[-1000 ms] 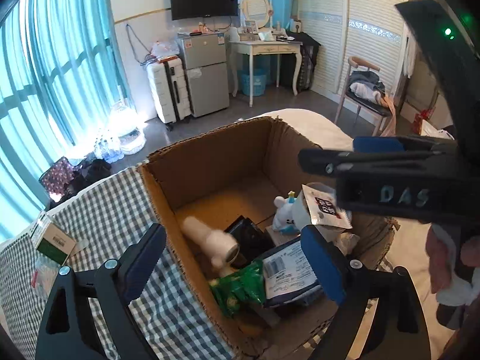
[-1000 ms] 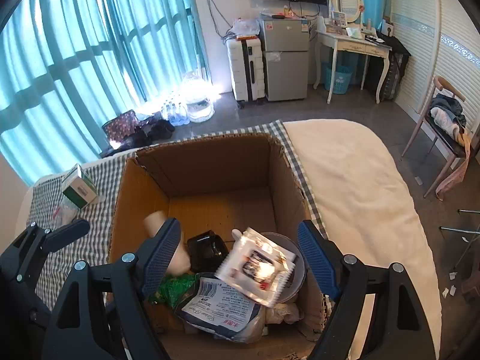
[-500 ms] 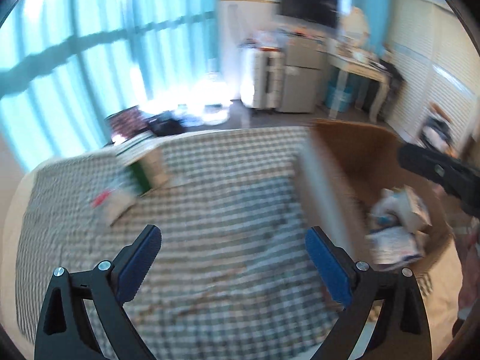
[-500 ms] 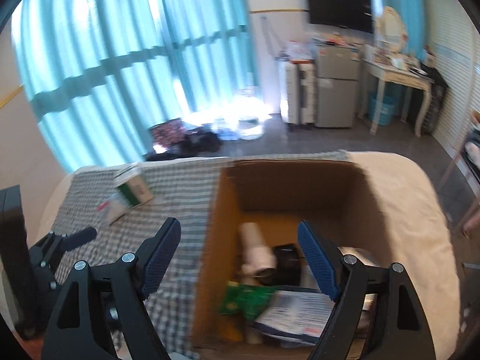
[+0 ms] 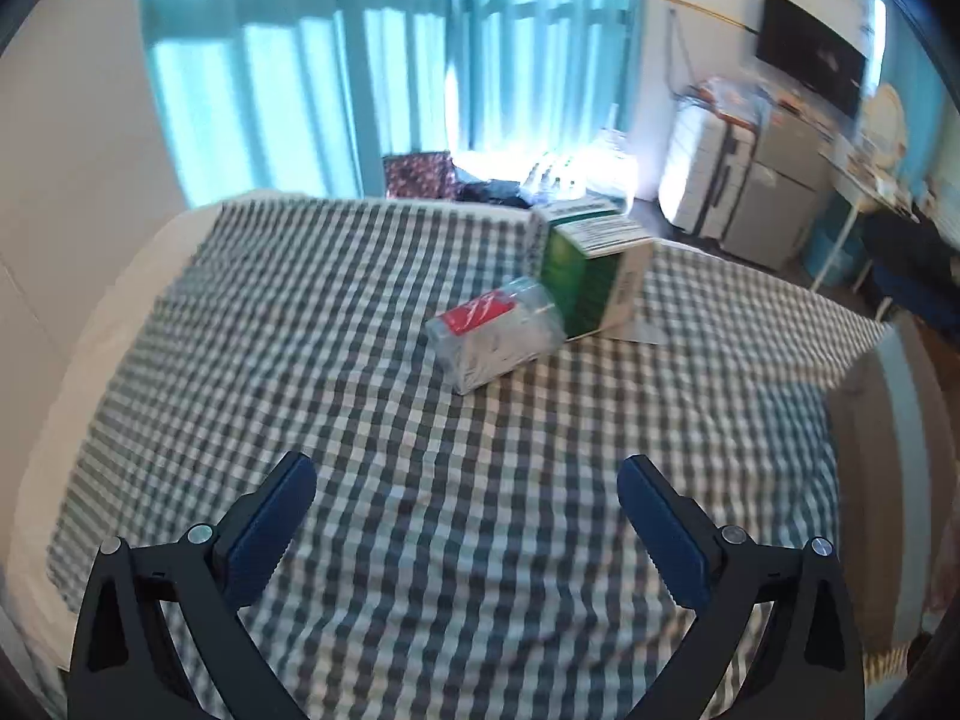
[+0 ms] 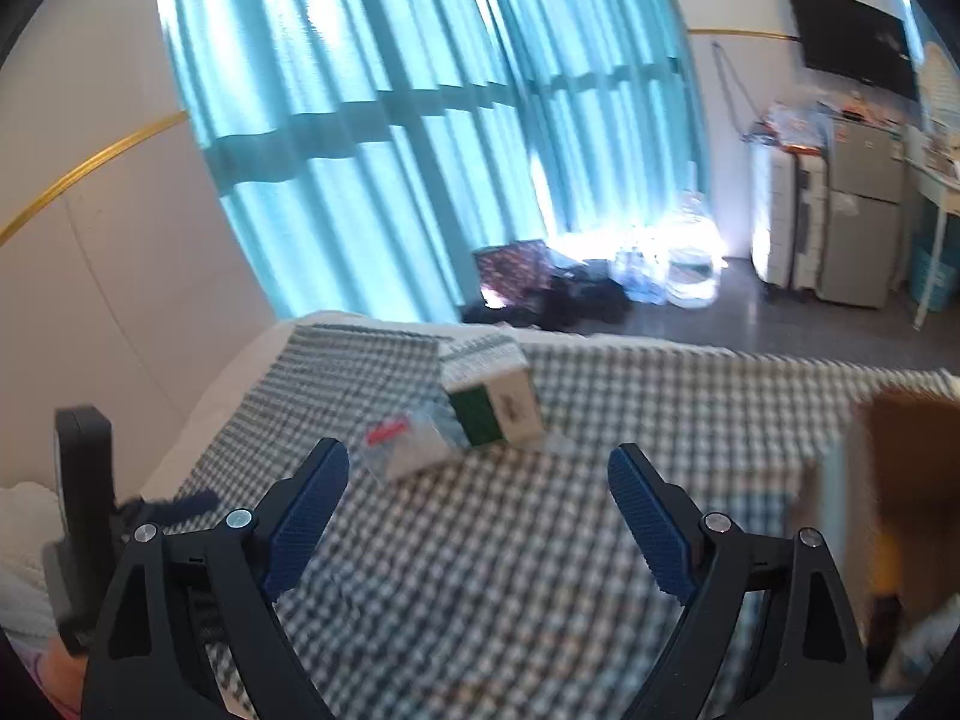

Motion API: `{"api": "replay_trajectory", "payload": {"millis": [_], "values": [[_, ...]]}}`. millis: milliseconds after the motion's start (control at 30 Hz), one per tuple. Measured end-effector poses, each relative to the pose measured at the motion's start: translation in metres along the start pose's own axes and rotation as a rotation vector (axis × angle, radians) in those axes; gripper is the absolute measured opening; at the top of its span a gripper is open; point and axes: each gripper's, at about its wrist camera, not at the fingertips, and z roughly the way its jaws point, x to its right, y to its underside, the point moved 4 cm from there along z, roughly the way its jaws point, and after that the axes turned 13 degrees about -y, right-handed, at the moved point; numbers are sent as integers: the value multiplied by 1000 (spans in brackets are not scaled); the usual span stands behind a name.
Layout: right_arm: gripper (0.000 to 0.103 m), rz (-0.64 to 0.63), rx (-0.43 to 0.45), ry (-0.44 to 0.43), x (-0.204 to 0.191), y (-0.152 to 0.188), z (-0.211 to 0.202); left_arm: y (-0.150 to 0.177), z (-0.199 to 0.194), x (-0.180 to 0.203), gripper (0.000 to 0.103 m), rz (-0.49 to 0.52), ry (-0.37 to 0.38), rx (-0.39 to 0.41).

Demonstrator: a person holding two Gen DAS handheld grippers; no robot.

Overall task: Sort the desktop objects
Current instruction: 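Grasp the floss jar with left tool while right tool grasps green medicine box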

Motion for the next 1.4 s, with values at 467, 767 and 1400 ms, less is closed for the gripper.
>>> {"api": "replay_trajectory", "payload": {"millis": [467, 767, 1400], "values": [[89, -119, -85, -3, 35, -8, 161, -7, 105, 13, 103, -178, 45, -106], [89, -168, -116, 39, 52, 4, 195, -7, 119, 19, 103, -217, 100, -105], [77, -149, -37, 265, 71, -13, 129, -44, 123, 32, 103, -347, 50, -61]]}}
